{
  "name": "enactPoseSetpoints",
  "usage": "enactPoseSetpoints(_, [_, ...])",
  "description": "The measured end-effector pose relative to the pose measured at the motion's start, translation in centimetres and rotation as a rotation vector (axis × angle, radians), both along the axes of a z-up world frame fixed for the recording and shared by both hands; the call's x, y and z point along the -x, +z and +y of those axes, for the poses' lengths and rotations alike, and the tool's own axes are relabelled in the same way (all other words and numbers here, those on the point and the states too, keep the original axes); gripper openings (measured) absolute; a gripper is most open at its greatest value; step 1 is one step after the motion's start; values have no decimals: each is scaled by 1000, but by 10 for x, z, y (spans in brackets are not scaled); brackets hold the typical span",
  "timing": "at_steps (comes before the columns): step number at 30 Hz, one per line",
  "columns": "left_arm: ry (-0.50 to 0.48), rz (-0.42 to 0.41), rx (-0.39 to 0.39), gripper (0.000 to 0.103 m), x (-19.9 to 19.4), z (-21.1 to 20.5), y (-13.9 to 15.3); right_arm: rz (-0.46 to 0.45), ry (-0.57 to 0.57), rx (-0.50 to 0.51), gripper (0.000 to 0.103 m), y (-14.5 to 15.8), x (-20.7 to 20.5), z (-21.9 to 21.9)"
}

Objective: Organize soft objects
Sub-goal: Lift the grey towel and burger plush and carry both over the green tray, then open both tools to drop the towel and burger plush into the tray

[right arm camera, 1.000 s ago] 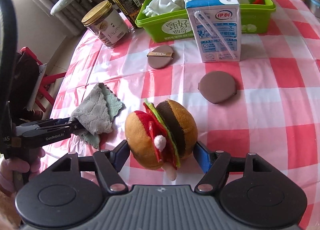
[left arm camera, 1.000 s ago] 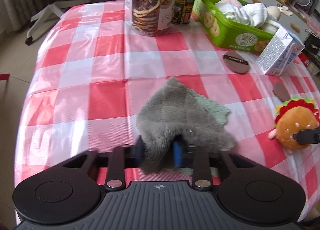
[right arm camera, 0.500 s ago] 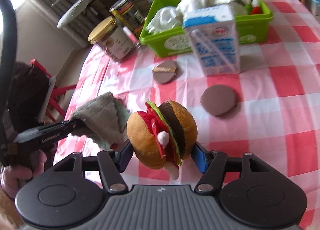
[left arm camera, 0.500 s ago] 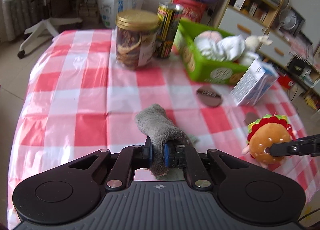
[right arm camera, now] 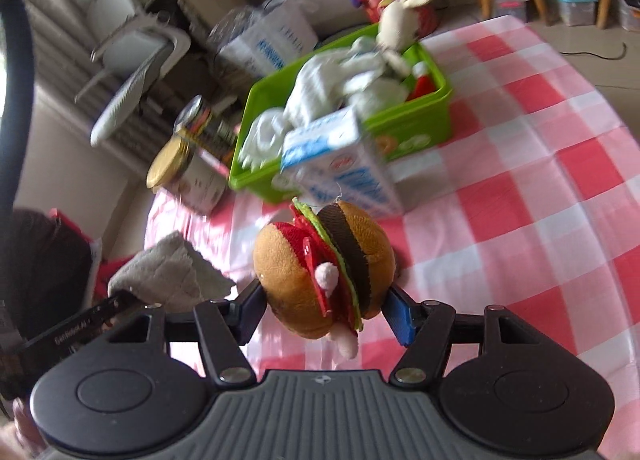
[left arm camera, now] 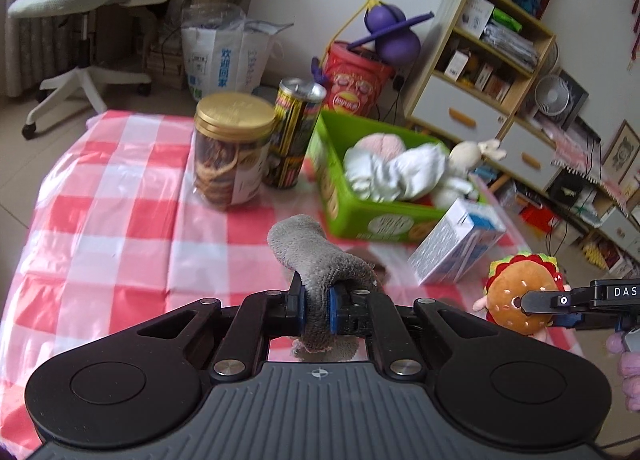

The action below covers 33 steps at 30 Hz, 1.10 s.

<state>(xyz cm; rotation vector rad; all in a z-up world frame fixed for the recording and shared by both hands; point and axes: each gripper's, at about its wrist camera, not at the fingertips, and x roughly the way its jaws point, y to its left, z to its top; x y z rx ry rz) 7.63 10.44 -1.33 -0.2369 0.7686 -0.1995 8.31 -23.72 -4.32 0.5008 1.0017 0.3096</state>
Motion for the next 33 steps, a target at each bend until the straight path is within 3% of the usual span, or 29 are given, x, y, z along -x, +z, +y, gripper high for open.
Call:
enactPoseSetpoints(9, [8, -64, 3, 7, -27, -28, 31, -73, -113, -134, 35, 29, -14, -36])
enactPoseSetpoints(19, [-54, -121, -90, 7, -98, -69, 59, -158, -106, -147, 35, 60, -78, -41])
enactPoseSetpoints(26, [-75, -170, -221, 8, -153, -99, 51, -139, -34, -119, 35, 48, -143, -14])
enactPoseSetpoints(33, [-82, -177, -273, 9, -186, -111, 22, -143, 26, -36, 35, 41, -199, 22])
